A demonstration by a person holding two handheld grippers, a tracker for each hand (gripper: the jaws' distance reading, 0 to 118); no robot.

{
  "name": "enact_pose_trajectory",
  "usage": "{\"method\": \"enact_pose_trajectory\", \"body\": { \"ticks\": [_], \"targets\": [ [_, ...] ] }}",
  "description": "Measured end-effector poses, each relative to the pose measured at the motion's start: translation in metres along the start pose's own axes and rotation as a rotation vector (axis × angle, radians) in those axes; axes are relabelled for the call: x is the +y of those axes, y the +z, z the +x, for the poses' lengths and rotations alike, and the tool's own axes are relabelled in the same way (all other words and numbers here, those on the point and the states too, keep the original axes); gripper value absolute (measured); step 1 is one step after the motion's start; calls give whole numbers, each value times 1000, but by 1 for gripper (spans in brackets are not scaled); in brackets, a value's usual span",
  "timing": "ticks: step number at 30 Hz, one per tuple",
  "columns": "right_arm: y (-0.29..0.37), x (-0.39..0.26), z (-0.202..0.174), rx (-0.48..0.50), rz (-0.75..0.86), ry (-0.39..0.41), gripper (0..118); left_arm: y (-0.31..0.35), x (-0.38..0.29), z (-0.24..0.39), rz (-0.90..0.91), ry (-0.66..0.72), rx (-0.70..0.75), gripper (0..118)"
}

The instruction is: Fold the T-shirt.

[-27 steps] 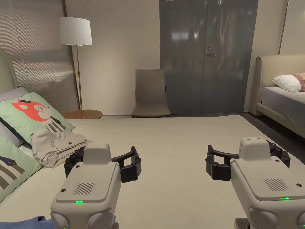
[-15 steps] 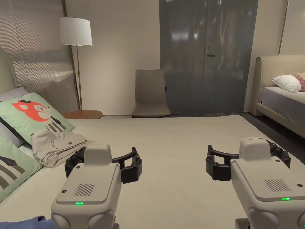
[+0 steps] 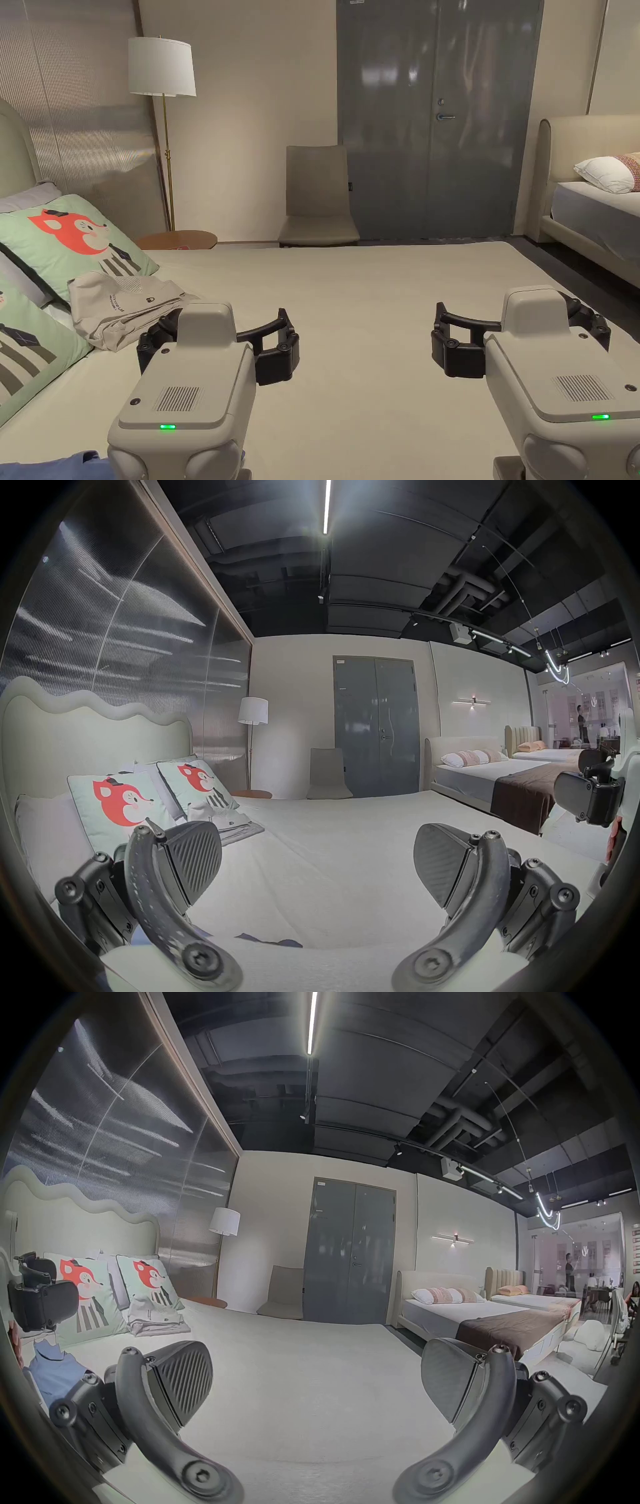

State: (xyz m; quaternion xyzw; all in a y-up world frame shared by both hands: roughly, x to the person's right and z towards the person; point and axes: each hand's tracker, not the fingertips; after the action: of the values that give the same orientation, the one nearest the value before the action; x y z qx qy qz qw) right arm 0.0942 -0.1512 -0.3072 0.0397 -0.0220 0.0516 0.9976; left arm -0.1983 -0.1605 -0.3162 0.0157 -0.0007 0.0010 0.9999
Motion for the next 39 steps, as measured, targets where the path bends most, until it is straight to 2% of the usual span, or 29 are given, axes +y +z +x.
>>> {"method": "enact_pose_trajectory", "body": {
  "ticks": [28,32,33,34,35,36,37,38,39],
  "targets": [
    [2,-3,4,-8,-11,-25,118,3,0,3,7,-6,-11,110],
    [2,-3,5,-10,-19,-28,118,5,-1,4,13,-5,-15,106],
    [3,-2,6,-5,-20,-31,116,6,-1,5,16,-6,-19,94],
    [4,-3,6,-3,-15,-34,109,8,-1,6,23,-9,-20,75],
    [6,-3,5,-23,1,-33,91,8,-1,8,27,-19,-19,49],
    [7,-2,3,-31,2,-29,51,8,-1,10,27,-37,-10,11],
    [6,-2,3,-45,0,-21,21,7,-2,12,31,-47,5,0],
    [6,-2,4,-64,-2,-13,3,9,-3,14,37,-46,12,0],
    [7,-3,4,-76,5,-16,2,10,-3,13,32,-40,0,0]
  ]
}}
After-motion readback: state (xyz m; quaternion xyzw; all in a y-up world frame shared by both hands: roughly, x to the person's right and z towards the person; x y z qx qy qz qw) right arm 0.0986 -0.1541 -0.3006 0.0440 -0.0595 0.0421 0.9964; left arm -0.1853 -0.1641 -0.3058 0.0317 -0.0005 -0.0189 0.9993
